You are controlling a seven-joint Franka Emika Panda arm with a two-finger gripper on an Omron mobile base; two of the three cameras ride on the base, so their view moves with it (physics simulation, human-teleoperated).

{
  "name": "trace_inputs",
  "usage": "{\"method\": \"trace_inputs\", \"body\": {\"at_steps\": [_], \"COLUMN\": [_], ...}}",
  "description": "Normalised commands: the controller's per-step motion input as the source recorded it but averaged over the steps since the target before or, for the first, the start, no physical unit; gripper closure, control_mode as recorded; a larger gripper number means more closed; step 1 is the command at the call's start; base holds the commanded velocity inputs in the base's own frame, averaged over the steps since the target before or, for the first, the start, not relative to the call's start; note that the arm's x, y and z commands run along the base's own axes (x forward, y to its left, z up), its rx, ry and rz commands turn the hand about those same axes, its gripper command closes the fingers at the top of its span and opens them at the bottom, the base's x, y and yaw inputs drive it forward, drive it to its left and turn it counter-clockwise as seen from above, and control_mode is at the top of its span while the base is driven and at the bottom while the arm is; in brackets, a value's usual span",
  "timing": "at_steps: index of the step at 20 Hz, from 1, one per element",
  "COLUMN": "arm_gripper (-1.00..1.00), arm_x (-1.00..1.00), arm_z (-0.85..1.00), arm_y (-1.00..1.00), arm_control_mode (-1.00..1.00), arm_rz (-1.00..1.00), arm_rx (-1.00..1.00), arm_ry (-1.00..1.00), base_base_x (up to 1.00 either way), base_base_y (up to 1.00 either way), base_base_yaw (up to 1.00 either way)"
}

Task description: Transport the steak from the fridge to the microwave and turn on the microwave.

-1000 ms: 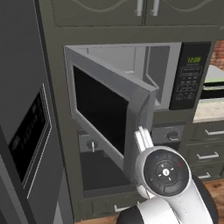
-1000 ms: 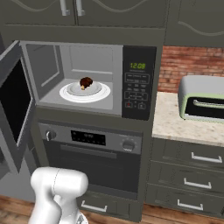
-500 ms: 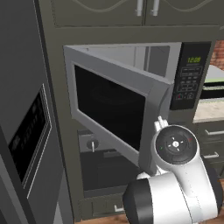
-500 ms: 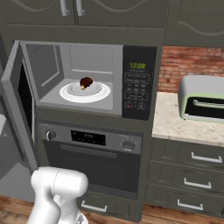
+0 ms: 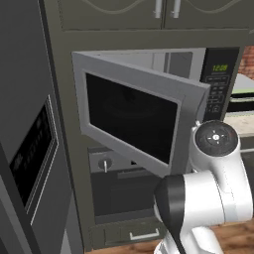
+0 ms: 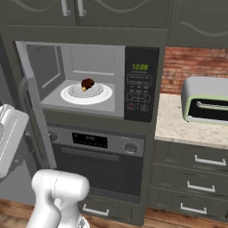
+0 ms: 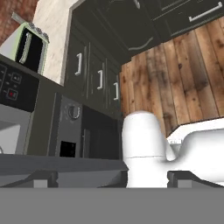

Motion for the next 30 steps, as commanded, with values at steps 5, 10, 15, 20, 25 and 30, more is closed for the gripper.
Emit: {"method": "trace_inputs", "body": {"at_steps": [5,10,15,20,25,30], "arm_gripper": [-1.00,-1.00,-1.00,-1.00,-1.00,-1.00], "arm_x": [0.48,0.57,0.67,0.78,0.82,0.81], "arm_z": [-0.06,-0.05,-0.09,-0.12,-0.09,-0.02], "arm_y": [-0.24,-0.21,-0.22,-0.19,-0.12,-0.01], "arm_control_mode": [-1.00,-1.00,-1.00,-1.00,-1.00,-1.00], "arm_rz": [0.00,0.00,0.00,0.00,0.00,0.00], "arm_rx": [-0.01,0.00,0.00,0.00,0.00,0.00], "arm_ry": [-0.02,-0.02,0.00,0.00,0.00,0.00], "base_base_x": [0.00,0.00,0.00,0.00,0.00,0.00], "base_base_y": [0.00,0.00,0.00,0.00,0.00,0.00], "base_base_yaw": [0.00,0.00,0.00,0.00,0.00,0.00]}}
